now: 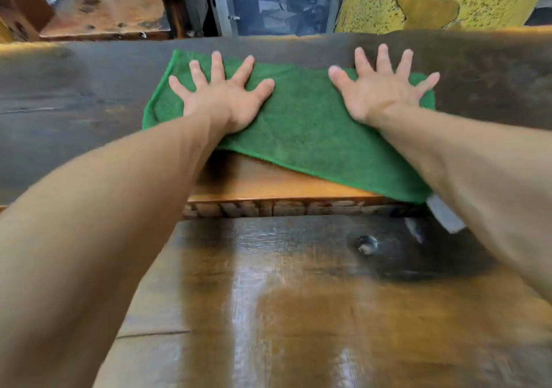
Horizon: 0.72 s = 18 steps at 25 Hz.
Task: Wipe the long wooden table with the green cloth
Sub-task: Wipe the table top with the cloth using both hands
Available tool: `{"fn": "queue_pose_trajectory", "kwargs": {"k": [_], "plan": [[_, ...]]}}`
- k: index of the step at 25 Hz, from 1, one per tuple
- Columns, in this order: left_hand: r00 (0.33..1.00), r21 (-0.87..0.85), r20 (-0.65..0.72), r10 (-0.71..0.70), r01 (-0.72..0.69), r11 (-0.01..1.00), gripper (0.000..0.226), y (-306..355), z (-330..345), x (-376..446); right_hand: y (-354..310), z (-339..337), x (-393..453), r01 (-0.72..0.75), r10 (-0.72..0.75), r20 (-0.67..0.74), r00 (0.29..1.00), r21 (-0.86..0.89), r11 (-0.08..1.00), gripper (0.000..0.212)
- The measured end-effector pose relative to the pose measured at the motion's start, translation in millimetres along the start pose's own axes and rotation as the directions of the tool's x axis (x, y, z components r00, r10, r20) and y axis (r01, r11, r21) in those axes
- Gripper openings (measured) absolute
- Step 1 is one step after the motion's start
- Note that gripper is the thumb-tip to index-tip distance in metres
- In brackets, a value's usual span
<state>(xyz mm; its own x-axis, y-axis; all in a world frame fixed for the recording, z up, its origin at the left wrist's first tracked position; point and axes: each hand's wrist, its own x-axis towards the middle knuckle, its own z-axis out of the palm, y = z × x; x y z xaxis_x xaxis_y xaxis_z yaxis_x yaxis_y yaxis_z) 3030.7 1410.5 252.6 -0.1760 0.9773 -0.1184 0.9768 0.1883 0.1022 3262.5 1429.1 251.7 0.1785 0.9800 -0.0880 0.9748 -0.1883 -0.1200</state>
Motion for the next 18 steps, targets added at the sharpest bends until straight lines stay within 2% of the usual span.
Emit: {"fn": "queue_pose_trajectory", "kwargs": {"k": [5, 7, 10, 12, 13, 15, 18], "plan": [[1.0, 0.016, -0.028, -0.004, 0.005, 1.0, 0.073, 16, -9, 69, -11, -11, 77, -0.016, 0.014, 0.037, 0.999, 0.046, 0.999, 0.076], [0.999, 0.013, -0.046, 0.011, -0.01, 1.0, 0.072, 20, -9, 86, -10, -10, 92, -0.033, 0.033, 0.0, 0.999, 0.07, 0.997, 0.074], [0.996, 0.019, -0.077, 0.035, -0.033, 0.999, 0.07, 20, -9, 90, -11, -8, 87, 0.036, -0.023, -0.161, 0.987, 0.079, 0.996, 0.061], [0.995, 0.011, -0.054, 0.084, -0.084, 0.996, 0.065, 25, -7, 75, -11, -7, 65, 0.158, -0.165, -0.387, 0.907, -0.052, 0.986, 0.047], [0.993, 0.015, -0.042, 0.111, -0.11, 0.994, 0.063, 27, -6, 60, -11, -9, 50, 0.218, -0.236, -0.451, 0.861, -0.091, 0.972, 0.041], [0.986, 0.029, -0.018, 0.164, -0.163, 0.986, 0.063, 31, -3, 22, -6, -12, 14, 0.313, -0.313, -0.433, 0.845, -0.074, 0.947, 0.032], [0.981, 0.035, 0.028, 0.192, -0.193, 0.981, 0.069, 38, 5, -44, 7, -3, -40, 0.357, -0.349, -0.34, 0.873, -0.043, 0.933, 0.037]]}}
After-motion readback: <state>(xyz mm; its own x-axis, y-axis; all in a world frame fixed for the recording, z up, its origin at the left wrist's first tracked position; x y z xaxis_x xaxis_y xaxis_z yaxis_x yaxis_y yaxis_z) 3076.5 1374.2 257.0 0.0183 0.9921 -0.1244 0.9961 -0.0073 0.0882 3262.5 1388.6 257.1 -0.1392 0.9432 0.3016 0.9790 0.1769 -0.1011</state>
